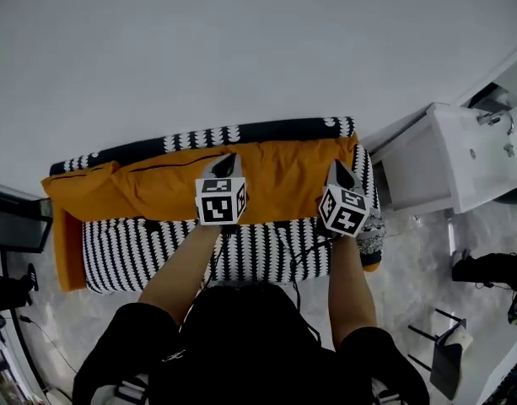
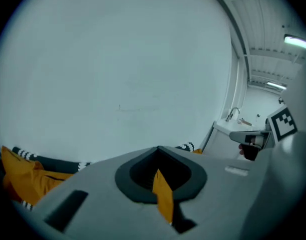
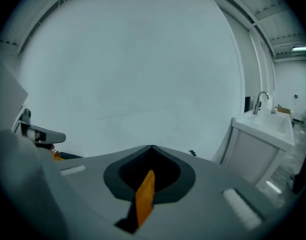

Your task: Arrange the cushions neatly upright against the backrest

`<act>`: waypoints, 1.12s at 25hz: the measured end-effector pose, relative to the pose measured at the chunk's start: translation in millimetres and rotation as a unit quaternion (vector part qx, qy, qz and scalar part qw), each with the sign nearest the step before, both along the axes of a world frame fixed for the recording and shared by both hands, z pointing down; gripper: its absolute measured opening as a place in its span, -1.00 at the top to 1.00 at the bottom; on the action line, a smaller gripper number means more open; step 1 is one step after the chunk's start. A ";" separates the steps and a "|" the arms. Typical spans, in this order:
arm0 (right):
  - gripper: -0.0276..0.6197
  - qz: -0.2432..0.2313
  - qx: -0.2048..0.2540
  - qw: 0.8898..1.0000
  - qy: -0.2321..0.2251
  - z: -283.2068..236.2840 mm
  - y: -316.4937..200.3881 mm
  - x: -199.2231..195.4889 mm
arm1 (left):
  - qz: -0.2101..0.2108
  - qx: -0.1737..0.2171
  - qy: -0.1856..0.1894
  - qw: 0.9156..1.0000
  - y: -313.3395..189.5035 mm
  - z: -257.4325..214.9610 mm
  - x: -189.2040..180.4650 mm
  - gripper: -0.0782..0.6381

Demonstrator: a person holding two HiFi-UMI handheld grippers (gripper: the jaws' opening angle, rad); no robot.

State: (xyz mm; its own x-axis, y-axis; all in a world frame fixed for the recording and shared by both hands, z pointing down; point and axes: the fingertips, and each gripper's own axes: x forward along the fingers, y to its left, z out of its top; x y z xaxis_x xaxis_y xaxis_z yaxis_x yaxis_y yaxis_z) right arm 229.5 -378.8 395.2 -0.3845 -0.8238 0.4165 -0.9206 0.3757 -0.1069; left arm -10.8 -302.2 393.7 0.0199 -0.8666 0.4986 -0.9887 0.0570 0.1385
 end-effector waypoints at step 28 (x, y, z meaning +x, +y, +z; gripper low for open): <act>0.90 -0.108 0.187 0.970 -0.109 -251.9 168.1 -153.4 | 0.087 0.185 -0.050 0.978 123.1 -237.0 0.8 0.76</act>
State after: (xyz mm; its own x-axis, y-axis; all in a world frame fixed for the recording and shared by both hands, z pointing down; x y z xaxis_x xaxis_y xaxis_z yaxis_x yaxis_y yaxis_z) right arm 76.1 -210.8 143.3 -0.6097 -0.7926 -0.0063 -0.7875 0.6067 -0.1088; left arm -10.0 -179.0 156.7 0.1496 -0.9759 0.1587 -0.9887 -0.1482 0.0209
